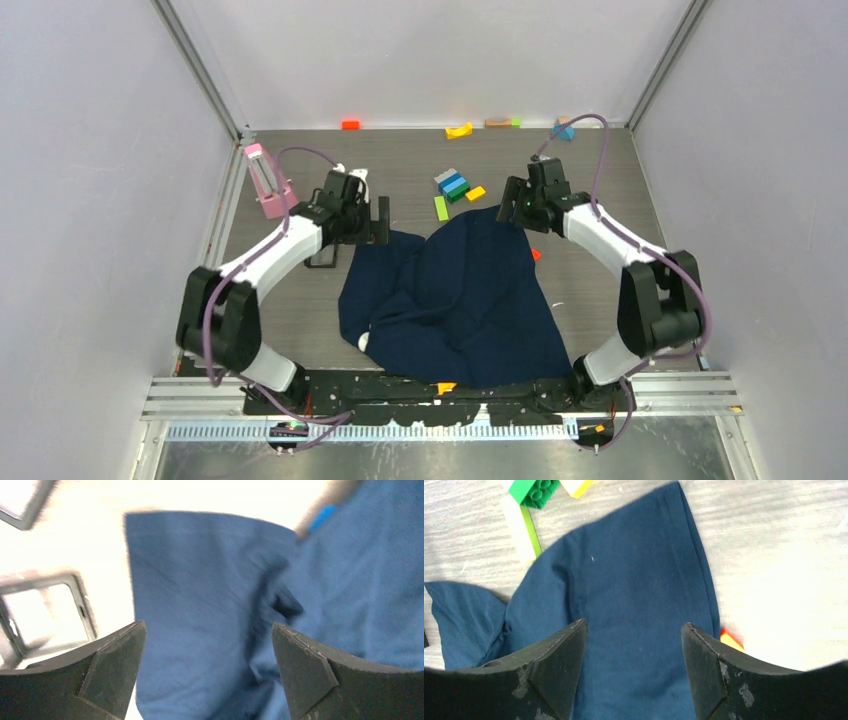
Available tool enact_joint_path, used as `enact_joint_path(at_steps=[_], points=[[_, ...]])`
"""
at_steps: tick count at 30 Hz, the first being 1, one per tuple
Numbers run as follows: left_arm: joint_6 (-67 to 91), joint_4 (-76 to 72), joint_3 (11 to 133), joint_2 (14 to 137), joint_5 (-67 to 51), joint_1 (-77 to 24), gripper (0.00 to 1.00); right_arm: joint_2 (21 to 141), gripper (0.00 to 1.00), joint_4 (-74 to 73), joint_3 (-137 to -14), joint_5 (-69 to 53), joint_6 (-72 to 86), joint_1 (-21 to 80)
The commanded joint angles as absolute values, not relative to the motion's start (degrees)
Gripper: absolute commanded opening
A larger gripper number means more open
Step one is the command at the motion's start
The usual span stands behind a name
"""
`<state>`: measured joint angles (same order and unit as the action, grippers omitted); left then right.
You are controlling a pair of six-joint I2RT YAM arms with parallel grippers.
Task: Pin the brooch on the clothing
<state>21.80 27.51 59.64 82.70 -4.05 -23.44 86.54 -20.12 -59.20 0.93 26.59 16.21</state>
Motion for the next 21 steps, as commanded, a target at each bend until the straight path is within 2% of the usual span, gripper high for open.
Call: enact_joint_path(at_steps=[1,11,16,21], points=[[20.52,21.72,64.01,90.77,1.02,-19.10,1.00,94.98,0.73,-17.28,-66.51,-4.23,23.32,13.36],[19.55,18.40,68.43,103.28,1.53,-16.20,0.99,109.80,0.71,-19.78,-78.03,-2.81,21.15,10.07],[21.02,15.14,68.70,106.38,-3.34,-16.17,0.83,113.74,0.69,-21.15,-81.42,-1.86,20.59,10.02],[21.48,16.94,69.98,109.43,-2.38,-16.17,0.74,116.22,0.67,-21.48,-83.10,-2.80,20.57,9.93]])
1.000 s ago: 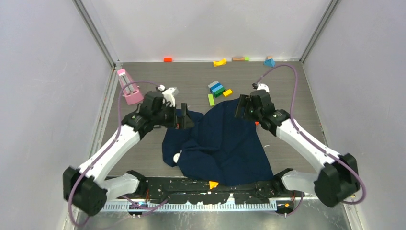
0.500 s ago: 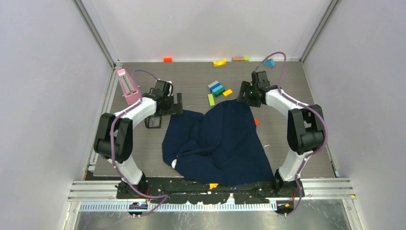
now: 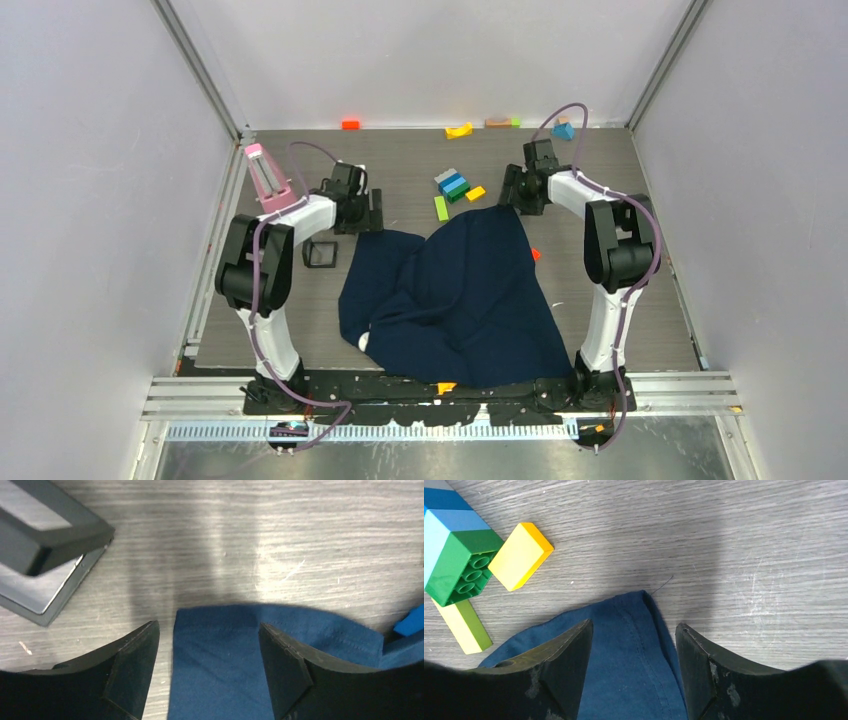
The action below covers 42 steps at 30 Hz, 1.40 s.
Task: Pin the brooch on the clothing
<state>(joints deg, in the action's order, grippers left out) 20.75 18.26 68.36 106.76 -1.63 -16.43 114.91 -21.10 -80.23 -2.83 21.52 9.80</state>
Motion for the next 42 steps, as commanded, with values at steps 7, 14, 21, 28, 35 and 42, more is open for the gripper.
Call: enact_joint_path(at_steps=[7,14,21,28,35,42], points=[[22.67,15.97,68.25,110.24,-2.81,-16.45,0.61,116.90,0.63,-21.12,-82.27,-5.95,21.30,9.93],[22.85,14.39,66.71,110.45,-2.11,-16.79,0.49,119.21,0.56,-20.62,-83.28,-9.10,22.34,9.93],[23.44,13.67,66.12,110.91,-2.84,-16.79,0.14,119.08,0.23,-20.57,-84.18,-9.49,22.66,9.93],[24.96,10.96,63.29,105.91,-2.75,-16.79,0.00,114.33,0.01,-19.58,-83.48,-7.99,24.19,9.74],[27.31,8.51,61.39,92.59,-3.07,-16.79,0.00,101.92,0.01,-15.07,-78.12,-7.83,28.09,7.68],[28.04,8.10,61.48,75.46,-1.60,-16.12,0.00,86.92,0.01,-13.15,-74.43,-6.51,29.57,5.36]])
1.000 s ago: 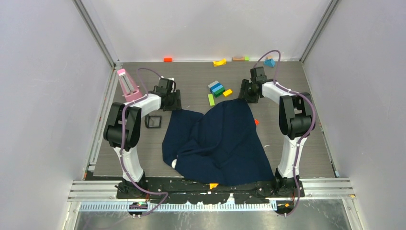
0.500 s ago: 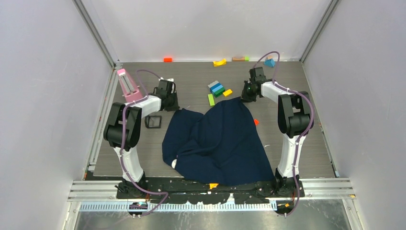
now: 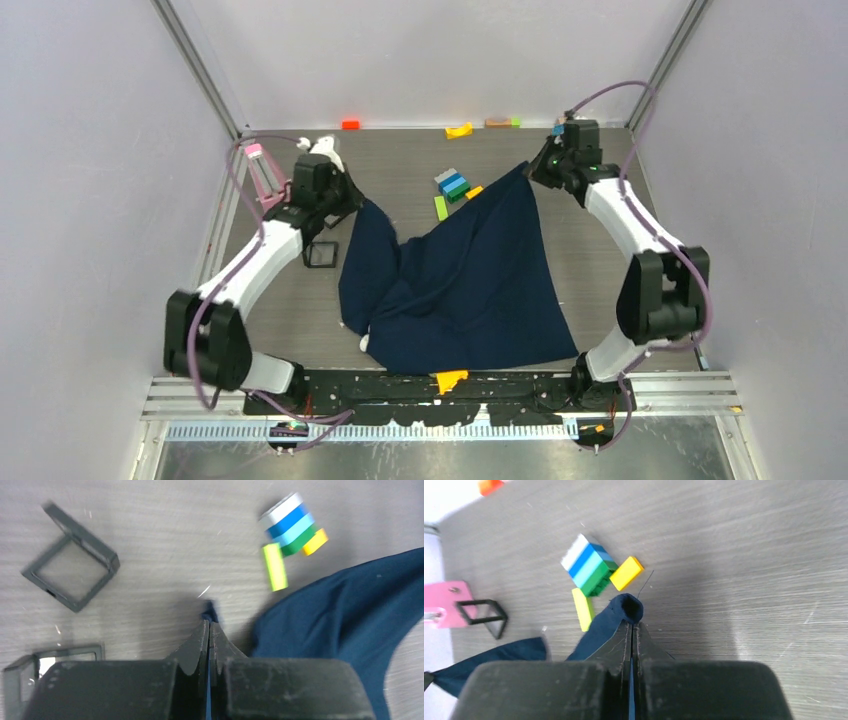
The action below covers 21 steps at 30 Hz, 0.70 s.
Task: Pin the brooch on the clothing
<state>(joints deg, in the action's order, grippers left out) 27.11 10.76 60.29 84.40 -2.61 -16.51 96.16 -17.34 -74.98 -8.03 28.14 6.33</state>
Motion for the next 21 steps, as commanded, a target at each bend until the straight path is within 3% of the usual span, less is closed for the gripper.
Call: enact_joint_path(at_steps=[1,9,21], points=[[27.80,8.68,62.12,73.38,-1.72,-16.01,0.00,85.38,0.01,-13.39,-74.44,-5.98,29.42,5.12],[23.30,16.65,75.14,61.24,-7.18,-15.56,0.00,67.88,0.01,-19.88,-80.61,-1.84,25.45,4.92],[15.47,33.75,110.38,56.22,-8.77,-15.56,0.00,48.70,0.01,-30.29,-101.84,3.15,20.09,4.92]])
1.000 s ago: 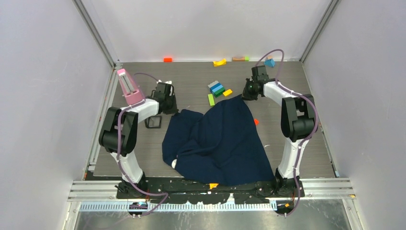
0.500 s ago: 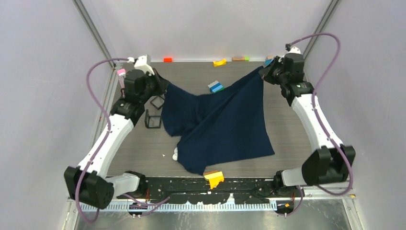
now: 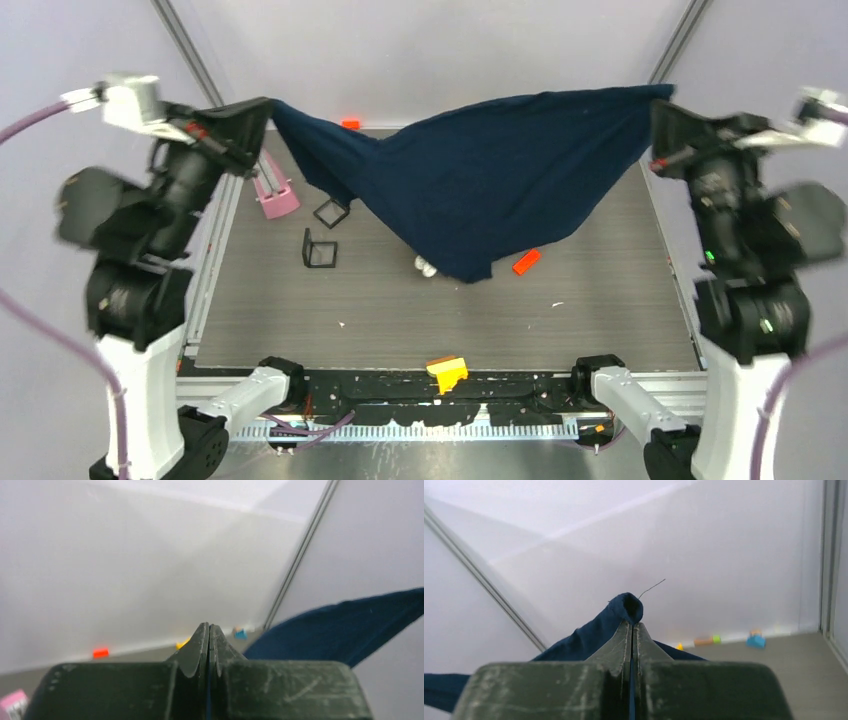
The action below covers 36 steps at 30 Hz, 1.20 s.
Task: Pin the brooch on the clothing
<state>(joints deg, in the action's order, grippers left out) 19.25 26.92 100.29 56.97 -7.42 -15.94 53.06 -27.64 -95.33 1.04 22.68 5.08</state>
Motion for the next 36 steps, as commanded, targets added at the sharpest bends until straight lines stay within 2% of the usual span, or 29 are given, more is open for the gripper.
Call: enact_joint_path(at_steps=[1,7,10,16,23,27,31,34,35,36], points=[[15.02,35.22,114.23,56.43,-8.86,-15.56,0.00,48.17,0.01,-30.74,-102.86,3.38,19.89,4.92],[12.36,41.59,130.22,58.58,-8.98,-15.63,0.00,44.76,0.01,-34.40,-111.16,4.12,19.02,4.92],[11.58,42.91,133.28,59.16,-8.81,-15.64,0.00,44.18,0.01,-35.00,-112.79,3.89,19.25,4.92],[9.55,39.84,127.50,59.82,-6.11,-15.64,0.00,43.95,0.01,-32.85,-107.42,5.87,19.38,4.92],[4.24,26.17,112.44,68.85,-2.76,-15.64,0.00,48.16,0.01,-21.08,-89.89,15.98,15.81,4.92],[1.95,15.76,110.04,81.88,-3.13,-15.64,0.00,54.73,0.01,-9.94,-78.93,21.53,13.93,4.92],[-2.49,9.75,116.75,99.88,0.60,-15.56,0.00,66.04,0.01,4.10,-70.64,26.95,11.68,4.07],[-5.03,8.87,127.90,116.15,3.45,-15.47,0.00,79.51,0.01,12.65,-68.08,26.86,14.90,1.51],[-5.09,10.25,136.00,122.01,3.68,-15.47,0.00,82.38,0.01,13.75,-69.12,26.22,16.11,-0.90],[-4.92,12.33,142.64,127.61,3.65,-15.47,0.05,88.23,0.04,12.49,-71.82,24.37,18.11,-1.81]])
